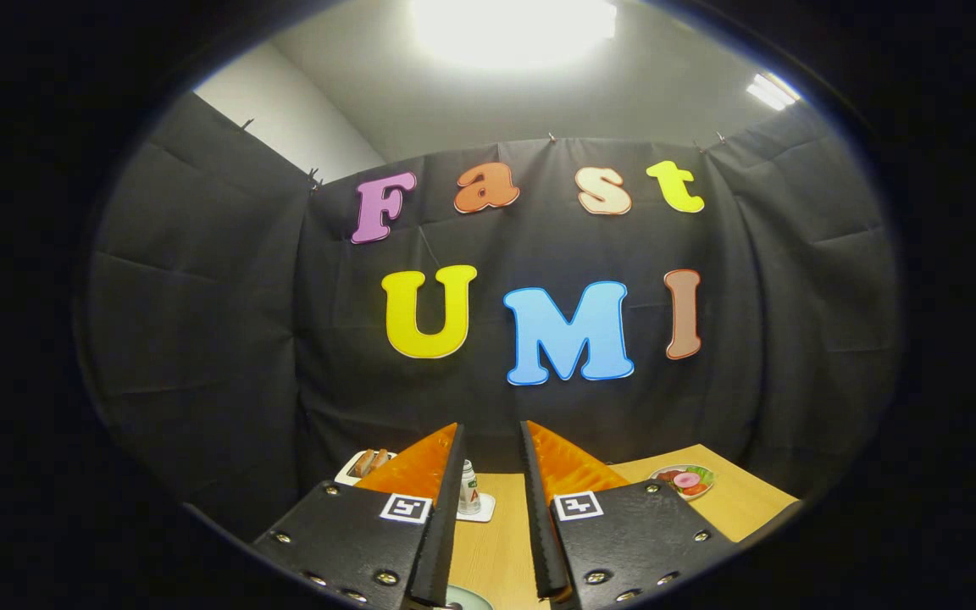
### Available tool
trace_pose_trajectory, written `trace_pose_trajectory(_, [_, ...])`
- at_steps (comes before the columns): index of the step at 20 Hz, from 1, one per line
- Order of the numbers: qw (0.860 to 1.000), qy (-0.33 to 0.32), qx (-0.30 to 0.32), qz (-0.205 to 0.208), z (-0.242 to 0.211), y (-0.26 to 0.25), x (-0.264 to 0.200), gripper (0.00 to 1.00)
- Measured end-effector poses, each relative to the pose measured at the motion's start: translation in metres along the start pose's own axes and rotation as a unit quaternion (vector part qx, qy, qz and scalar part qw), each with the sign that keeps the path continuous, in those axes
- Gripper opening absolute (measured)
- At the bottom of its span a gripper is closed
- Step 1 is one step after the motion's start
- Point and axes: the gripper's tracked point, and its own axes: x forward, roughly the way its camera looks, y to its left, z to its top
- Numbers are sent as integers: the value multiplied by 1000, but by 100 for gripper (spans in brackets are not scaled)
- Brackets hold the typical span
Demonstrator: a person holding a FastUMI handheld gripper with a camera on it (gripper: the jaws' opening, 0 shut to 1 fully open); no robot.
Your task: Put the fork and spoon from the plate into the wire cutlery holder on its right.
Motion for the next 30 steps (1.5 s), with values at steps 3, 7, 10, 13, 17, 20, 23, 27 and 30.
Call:
trace_pose_trajectory(3, [1000, 8, -1, 3, -7, 3, 1, 38])
trace_pose_trajectory(7, [1000, 14, -2, 2, -13, 4, 0, 38])
trace_pose_trajectory(10, [1000, 21, -1, 1, -16, 4, 2, 38])
trace_pose_trajectory(13, [1000, 25, -2, 2, -20, 4, 2, 38])
trace_pose_trajectory(17, [1000, 27, -1, 2, -20, 6, 1, 38])
trace_pose_trajectory(20, [1000, 29, -3, 4, -21, 7, 2, 38])
trace_pose_trajectory(23, [999, 37, -1, 8, -28, 10, 3, 38])
trace_pose_trajectory(27, [998, 62, 4, 8, -45, 10, 5, 38])
trace_pose_trajectory(30, [996, 89, 12, 11, -66, 13, 7, 38])
